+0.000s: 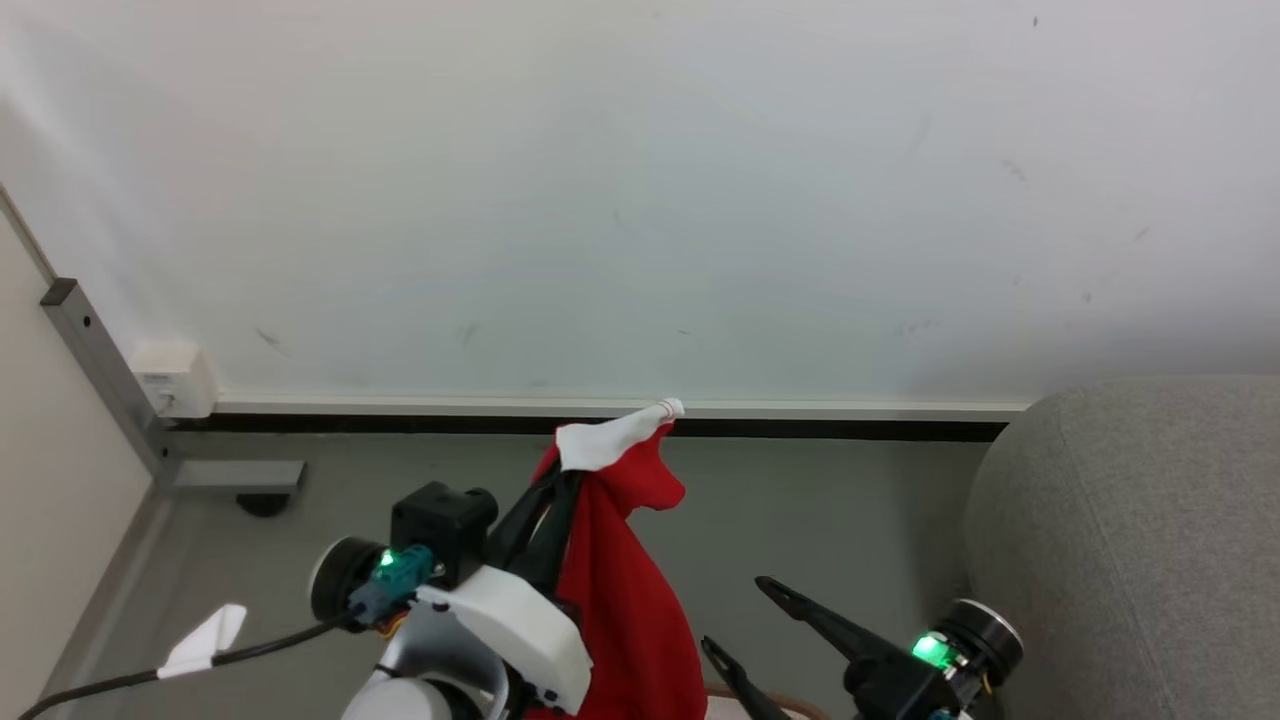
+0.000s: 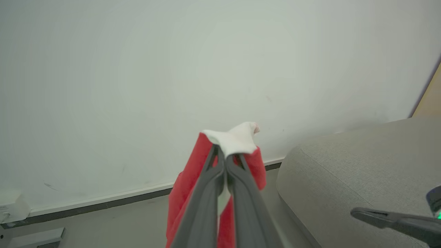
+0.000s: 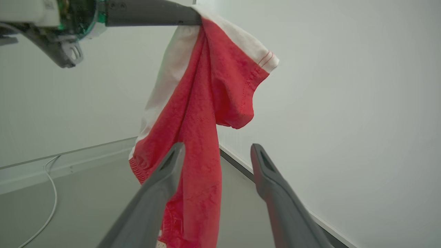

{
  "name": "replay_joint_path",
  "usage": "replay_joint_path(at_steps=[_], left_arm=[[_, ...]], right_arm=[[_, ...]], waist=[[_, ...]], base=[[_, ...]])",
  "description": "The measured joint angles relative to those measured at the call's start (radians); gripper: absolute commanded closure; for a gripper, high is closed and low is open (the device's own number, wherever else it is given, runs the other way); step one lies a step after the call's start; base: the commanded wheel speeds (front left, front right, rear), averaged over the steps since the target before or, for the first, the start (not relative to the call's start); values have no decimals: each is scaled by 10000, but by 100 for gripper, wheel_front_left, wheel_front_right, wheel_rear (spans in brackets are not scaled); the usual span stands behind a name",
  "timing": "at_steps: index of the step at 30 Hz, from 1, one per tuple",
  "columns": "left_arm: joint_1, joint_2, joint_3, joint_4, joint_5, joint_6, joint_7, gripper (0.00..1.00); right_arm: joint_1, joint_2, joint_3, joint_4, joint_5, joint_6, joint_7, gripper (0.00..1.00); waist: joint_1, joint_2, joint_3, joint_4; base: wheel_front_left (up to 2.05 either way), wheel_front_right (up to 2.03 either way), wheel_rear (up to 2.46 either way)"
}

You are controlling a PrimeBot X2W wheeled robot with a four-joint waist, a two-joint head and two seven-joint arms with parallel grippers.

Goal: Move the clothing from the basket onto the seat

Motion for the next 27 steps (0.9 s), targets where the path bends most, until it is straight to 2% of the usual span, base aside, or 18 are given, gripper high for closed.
replay_joint_path(at_steps=[9,16,17,18,23,27], left_arm=[[-313,-228,-570,-458,58,-259,268,100],[-446,-360,-920,-792,-4,-414,523,100],[-447,-366,-943,-803,-13,-416,531,100],[-451,-370,-965,-807,-19,-424,545,100],[-462,-314,-890,-711,-48,-408,570,100],[-468,-224,-769,-596,-136,-343,537,100]], right_arm=[[-2387,984,2167,3490,667,0,-268,0],[-3581,1699,3028,6017,1220,0,-564,0],[-3631,1735,3078,6224,1501,0,-585,69],[-3641,1718,3223,6320,1766,0,-589,100],[-3746,1810,3722,5799,2784,0,-679,100],[-3870,1789,3672,5613,2934,0,-690,100]], waist=[[0,0,214,399],[1,0,357,626],[1,0,369,649],[1,0,381,676],[1,0,445,746],[0,0,474,674]], base=[[0,0,0],[0,0,0],[0,0,0],[0,0,0],[0,0,0],[0,0,0]])
